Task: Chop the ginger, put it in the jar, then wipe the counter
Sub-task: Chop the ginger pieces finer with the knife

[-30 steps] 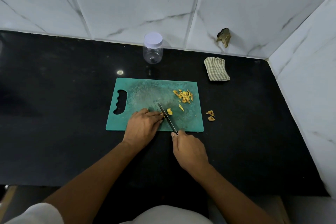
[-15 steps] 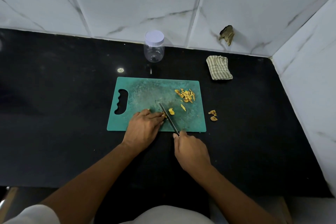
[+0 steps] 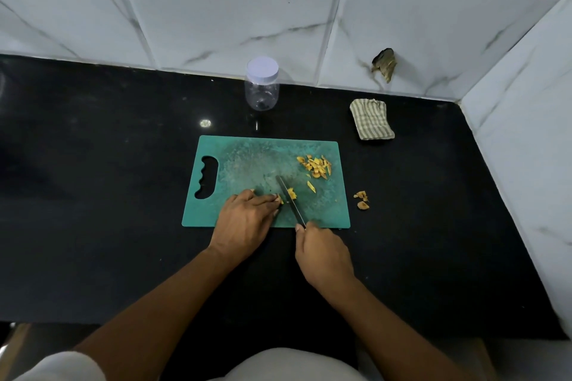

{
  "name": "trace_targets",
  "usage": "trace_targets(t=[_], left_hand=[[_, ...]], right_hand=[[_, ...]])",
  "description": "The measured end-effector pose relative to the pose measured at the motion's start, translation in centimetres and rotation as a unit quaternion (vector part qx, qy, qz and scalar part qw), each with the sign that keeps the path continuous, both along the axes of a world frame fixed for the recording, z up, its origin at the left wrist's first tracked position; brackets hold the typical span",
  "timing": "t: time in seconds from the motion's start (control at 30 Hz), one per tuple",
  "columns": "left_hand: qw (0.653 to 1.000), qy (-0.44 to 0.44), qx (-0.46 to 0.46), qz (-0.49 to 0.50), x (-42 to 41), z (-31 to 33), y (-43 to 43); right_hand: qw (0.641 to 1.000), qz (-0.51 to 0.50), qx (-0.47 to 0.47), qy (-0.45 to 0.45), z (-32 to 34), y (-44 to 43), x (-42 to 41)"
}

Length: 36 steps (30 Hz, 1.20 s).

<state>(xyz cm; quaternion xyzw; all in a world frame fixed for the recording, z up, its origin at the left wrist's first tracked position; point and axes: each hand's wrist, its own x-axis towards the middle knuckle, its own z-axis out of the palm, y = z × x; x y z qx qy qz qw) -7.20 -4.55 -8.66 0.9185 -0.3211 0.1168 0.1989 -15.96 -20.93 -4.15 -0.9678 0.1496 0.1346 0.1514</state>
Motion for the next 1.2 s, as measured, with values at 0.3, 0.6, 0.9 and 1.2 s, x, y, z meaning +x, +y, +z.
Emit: trace_targets(t=[0.3,0.6,0.9,1.2], left_hand=[[1.000,0.014,0.022,0.011,-0.3,0.3,-0.1],[0.999,0.015,0.026,0.015,-0.5,0.2,-0.1],[0.999,0.008,0.038,0.008,-0.5,0.0,0.1],[0.999,0.021,0.035,0.015,-0.7,-0.2,0.0]], right_hand=[[0.998,0.051,-0.003,-0.034,-0.2,-0.4,-1.3],[0.998,0.058,-0.013,-0.028,-0.3,-0.3,-1.2],[0.998,0.058,-0.031,-0.006,-0.1,-0.1,-1.0],[0.999,0.020,-0.027,-0.009,-0.1,0.4,-0.4]])
